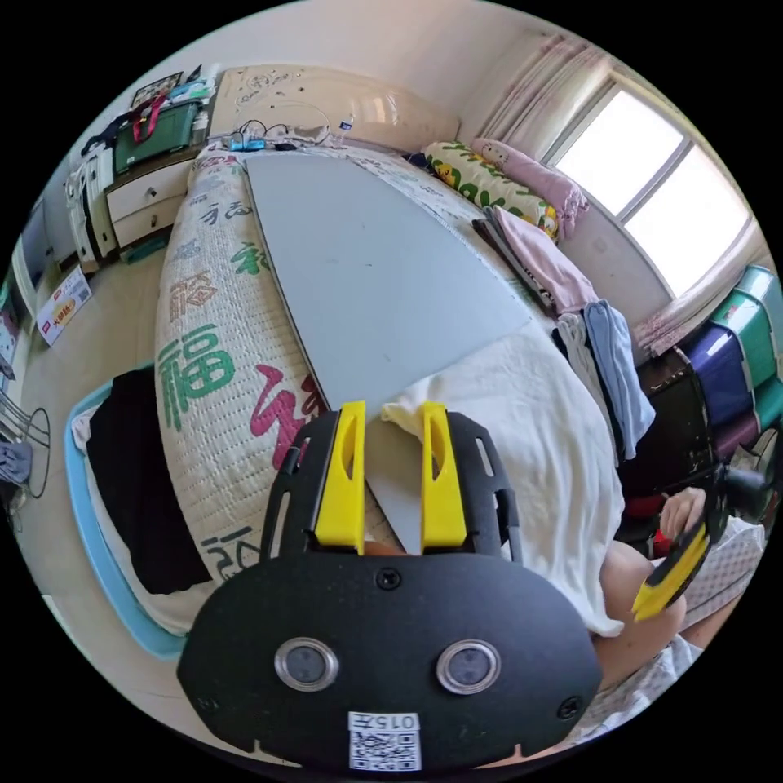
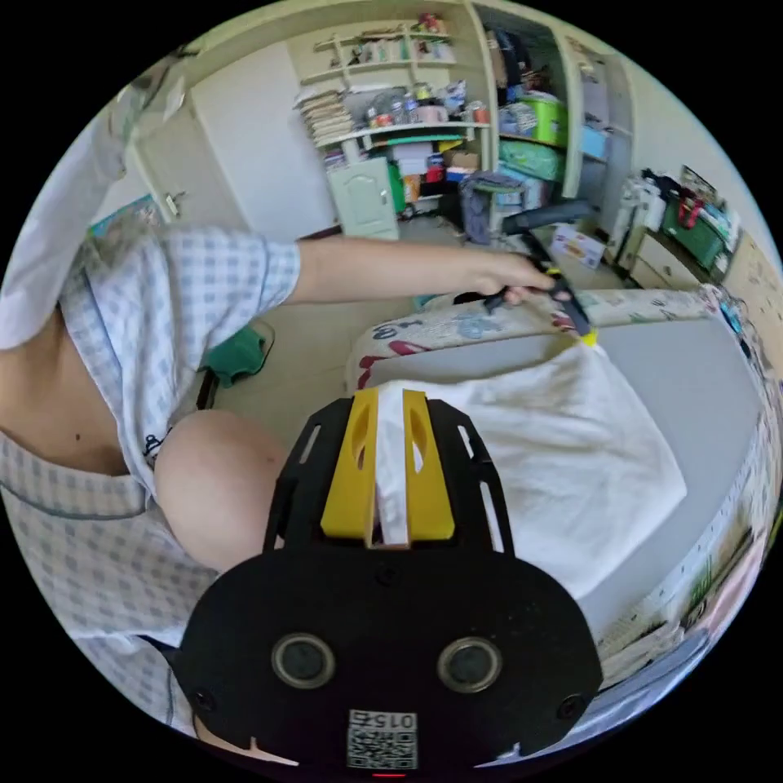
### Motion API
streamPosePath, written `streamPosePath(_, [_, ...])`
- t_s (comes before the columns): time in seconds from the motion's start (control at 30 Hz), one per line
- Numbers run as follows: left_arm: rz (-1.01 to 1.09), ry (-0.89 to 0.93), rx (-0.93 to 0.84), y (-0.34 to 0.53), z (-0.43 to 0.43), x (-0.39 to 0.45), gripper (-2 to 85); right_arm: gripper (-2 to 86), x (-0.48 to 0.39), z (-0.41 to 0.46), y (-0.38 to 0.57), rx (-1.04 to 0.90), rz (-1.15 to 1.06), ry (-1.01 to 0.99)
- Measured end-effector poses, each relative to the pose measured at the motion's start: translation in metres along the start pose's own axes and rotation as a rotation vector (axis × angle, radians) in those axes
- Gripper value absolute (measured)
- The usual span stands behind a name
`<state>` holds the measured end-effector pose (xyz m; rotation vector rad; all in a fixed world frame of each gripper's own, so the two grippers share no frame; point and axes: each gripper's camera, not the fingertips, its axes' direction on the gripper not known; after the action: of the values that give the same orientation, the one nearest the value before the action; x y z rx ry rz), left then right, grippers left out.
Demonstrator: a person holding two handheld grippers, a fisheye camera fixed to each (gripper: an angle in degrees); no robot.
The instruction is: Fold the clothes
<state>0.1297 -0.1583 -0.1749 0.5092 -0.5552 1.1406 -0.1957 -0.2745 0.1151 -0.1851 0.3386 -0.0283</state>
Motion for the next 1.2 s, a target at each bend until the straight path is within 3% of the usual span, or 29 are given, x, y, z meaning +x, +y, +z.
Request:
streamPosePath(0.07, [-0.060, 0.005, 0.047, 0.019, -0.019, -0.020, 9.6, 7.8, 0.078, -0.033, 0.034, 0.073, 0.250, 0.100])
streamPosePath(0.17, [-0.136, 0.053, 0.120, 0.048, -0.037, -0.044, 9.7, 9.4, 0.178, -0.056, 0.092, 0.147, 0.559, 0.096])
streamPosePath(0.4, [-0.264, 0.406, 0.183, 0.078, -0.037, -0.101, 13.9, 14.0, 0.307, -0.011, 0.159, 0.126, 0.852, 0.019])
streamPosePath(0.47, [-0.290, 0.510, 0.223, 0.088, -0.038, -0.119, 14.2, 13.5, 0.327, 0.019, 0.159, 0.141, 0.836, -0.096])
streamPosePath(0.57, [-0.282, 0.608, 0.274, 0.101, -0.040, -0.131, 15.2, 13.4, 0.331, 0.051, 0.138, 0.124, 0.727, -0.043])
streamPosePath(0.73, [-0.223, 0.666, 0.276, 0.110, -0.041, -0.130, 16.0, 13.3, 0.354, 0.108, 0.104, 0.111, 0.656, -0.185])
streamPosePath(0.87, [-0.208, 0.730, 0.246, 0.120, -0.032, -0.128, 8.6, 11.7, 0.367, 0.146, 0.100, 0.103, 0.617, -0.256])
streamPosePath(1.2, [-0.203, 0.680, 0.248, 0.161, -0.023, -0.104, 6.6, 7.1, 0.327, 0.173, 0.159, 0.146, 0.576, -0.096])
